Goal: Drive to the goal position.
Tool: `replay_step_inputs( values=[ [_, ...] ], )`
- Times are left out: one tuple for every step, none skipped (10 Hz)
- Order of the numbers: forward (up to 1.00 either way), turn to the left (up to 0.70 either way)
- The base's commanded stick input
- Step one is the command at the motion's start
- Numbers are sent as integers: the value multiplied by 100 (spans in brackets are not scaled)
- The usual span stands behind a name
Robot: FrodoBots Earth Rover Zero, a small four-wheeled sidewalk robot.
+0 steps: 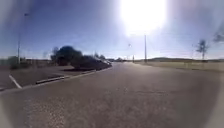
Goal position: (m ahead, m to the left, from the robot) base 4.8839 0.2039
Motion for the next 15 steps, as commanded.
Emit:
replay_step_inputs(
  values=[
    [70,-18],
    [70,-27],
    [70,-35],
    [70,-35],
    [70,-35],
    [70,-35],
    [70,-35],
    [70,-33],
    [70,-16],
    [70,0],
    [70,0],
    [70,0],
    [70,-16],
    [70,-33],
    [70,-35]
  ],
)
